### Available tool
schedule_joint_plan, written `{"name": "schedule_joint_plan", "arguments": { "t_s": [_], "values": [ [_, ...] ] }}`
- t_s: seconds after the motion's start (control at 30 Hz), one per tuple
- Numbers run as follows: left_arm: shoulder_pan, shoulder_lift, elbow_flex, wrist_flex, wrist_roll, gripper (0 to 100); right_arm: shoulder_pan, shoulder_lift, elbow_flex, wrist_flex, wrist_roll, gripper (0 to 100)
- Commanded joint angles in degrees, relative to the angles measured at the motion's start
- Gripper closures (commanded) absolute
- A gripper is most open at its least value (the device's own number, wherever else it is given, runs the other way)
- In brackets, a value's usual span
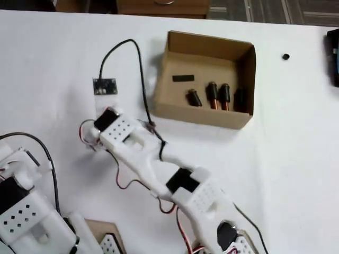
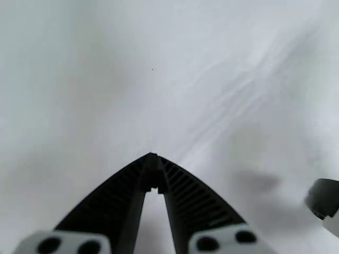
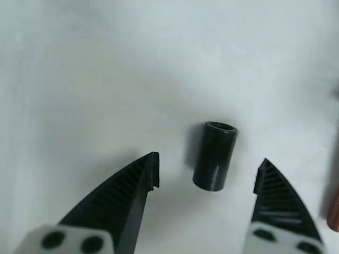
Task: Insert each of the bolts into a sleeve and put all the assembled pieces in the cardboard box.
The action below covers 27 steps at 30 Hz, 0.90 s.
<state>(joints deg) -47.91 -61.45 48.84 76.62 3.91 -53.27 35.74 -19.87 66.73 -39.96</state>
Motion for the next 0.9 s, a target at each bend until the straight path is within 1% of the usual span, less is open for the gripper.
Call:
{"name": "schedule_joint_plan", "arguments": {
  "t_s": [0.0, 0.2, 0.33, 0.4, 0.53, 0.57, 0.63, 0.73, 0.87],
  "values": [
    [-0.2, -0.3, -1.1, -1.1, -0.4, 98, 0.7, 0.4, -2.7, 0.0, -0.6, 71.6],
    [-0.1, -0.3, -1.4, -1.1, -0.4, 98, 2.5, 5.7, -4.0, -1.9, -0.7, 71.6],
    [-0.1, -0.4, -1.5, -1.1, -0.4, 98, 3.5, 9.8, -8.0, -1.7, -0.7, 72.4],
    [-0.1, -0.4, -1.5, -1.1, -0.4, 98, 3.9, 11.3, -9.3, -1.5, -0.7, 77.3],
    [-0.1, -0.4, -1.5, -1.1, -0.4, 98, 4.2, 12.4, -12.0, 1.2, -0.7, 95.8],
    [-0.1, -0.4, -1.5, -1.1, -0.4, 98, 4.2, 12.4, -12.0, 1.3, -0.7, 98.9],
    [-0.1, -0.4, -1.5, -1.1, -0.4, 98, 4.3, 12.4, -12.0, 1.4, -0.7, 96.1],
    [-0.1, -0.4, -1.5, -1.1, -0.4, 98, 4.3, 12.4, -11.9, 1.5, -0.7, 98.2],
    [-0.1, -0.4, -1.5, -1.1, -0.4, 98, 4.3, 12.4, -12.0, 1.5, -0.7, 97.9]
  ]
}}
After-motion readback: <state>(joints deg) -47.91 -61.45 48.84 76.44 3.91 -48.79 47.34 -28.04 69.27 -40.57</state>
